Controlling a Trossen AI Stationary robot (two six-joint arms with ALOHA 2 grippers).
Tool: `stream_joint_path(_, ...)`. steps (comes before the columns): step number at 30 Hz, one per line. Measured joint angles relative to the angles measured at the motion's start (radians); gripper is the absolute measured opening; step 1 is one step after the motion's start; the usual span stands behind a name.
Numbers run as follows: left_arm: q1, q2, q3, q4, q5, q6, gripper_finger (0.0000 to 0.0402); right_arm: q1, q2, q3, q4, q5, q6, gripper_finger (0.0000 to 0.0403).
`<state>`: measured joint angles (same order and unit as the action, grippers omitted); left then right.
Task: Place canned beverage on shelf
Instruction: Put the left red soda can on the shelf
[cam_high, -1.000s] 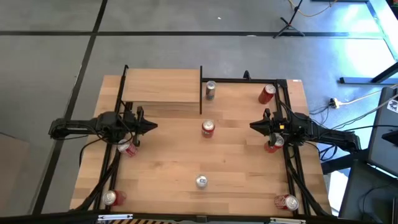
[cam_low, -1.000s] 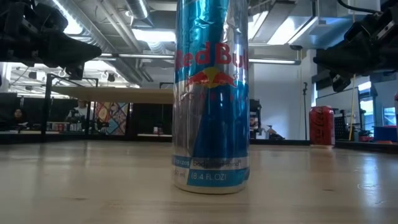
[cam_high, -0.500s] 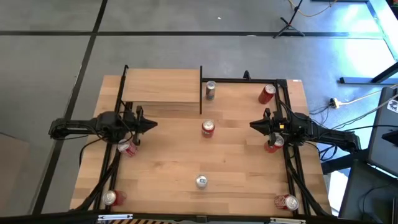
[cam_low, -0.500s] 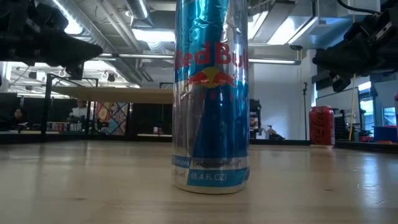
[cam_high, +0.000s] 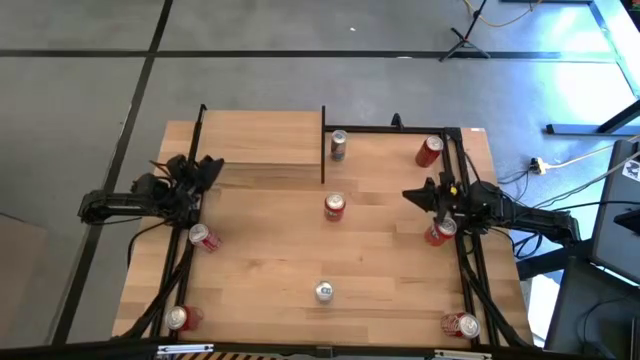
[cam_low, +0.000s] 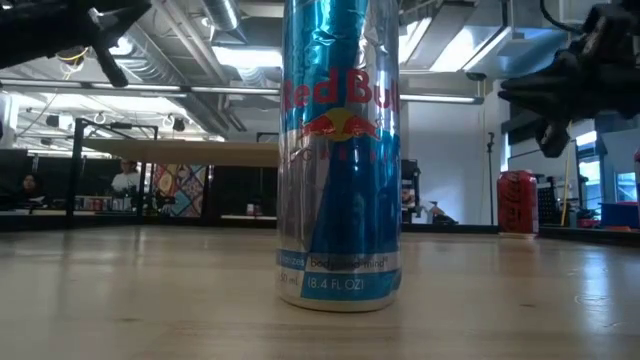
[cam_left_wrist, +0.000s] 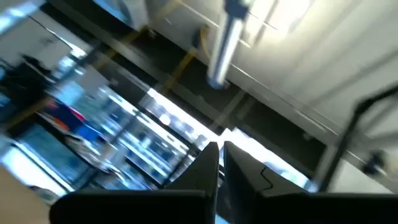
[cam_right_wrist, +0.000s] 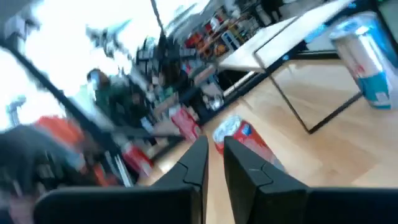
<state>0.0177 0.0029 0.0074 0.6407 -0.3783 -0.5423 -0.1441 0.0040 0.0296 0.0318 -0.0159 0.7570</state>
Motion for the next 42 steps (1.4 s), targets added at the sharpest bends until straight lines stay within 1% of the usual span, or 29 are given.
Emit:
stream_joint_path(3,0.004,0.003,0.018,-0.004,-0.026,0.038,0.0019,0.0,0.0,0.0,0.004,0.068,0.098,0.004)
stream_joint_path(6,0.004,0.043,0.07,0.0,-0.026,0.099,0.0019,0.0,0.0,0.0,0.035,0.121,0.103,0.004)
stream_joint_path(8,0.005,0.097,0.127,-0.003,-0.026,0.145,0.0019,0.0,0.0,0.0,0.075,0.145,0.103,0.004)
stream_joint_path(11,0.005,0.213,0.226,-0.002,-0.022,0.234,0.0019,0.0,0.0,0.0,0.118,0.156,0.081,0.004)
stream_joint_path(14,0.004,0.356,0.323,-0.004,-0.022,0.306,0.0019,0.0,0.0,0.0,0.158,0.155,0.05,0.004)
stream_joint_path(19,0.004,0.642,0.498,-0.003,-0.02,0.311,0.0019,0.0,0.0,0.001,0.211,0.144,0.046,0.004)
stream_joint_path(22,0.004,0.795,0.595,-0.007,-0.02,0.311,0.0019,0.0,0.0,0.002,0.204,0.139,0.046,0.004)
stream_joint_path(25,0.004,0.903,0.676,-0.001,-0.026,0.313,0.0019,0.0,0.0,0.002,0.203,0.139,0.046,0.004)
stream_joint_path(28,0.01,0.988,0.745,-0.005,-0.067,0.317,0.0019,0.0,0.0,0.002,0.202,0.139,0.046,0.004)
stream_joint_path(30,0.016,1.041,0.793,-0.046,-0.066,0.317,0.0024,0.0,0.0,0.002,0.202,0.137,0.046,0.004)
stream_joint_path(33,0.027,1.1,0.882,-0.174,-0.047,0.316,0.005,0.0,0.0,0.002,0.201,0.125,0.046,0.004)
stream_joint_path(37,0.04,1.177,1.028,-0.427,-0.03,0.305,0.011,0.0,0.0,0.002,0.2,0.102,0.046,0.004)
stream_joint_path(39,0.061,1.217,1.107,-0.559,0.028,0.272,0.0147,0.0,0.0,0.002,0.2,0.102,0.047,0.004)
stream_joint_path(42,0.096,1.281,1.207,-0.675,0.135,0.236,0.0203,0.0,0.0,0.002,0.201,0.102,0.046,0.004)
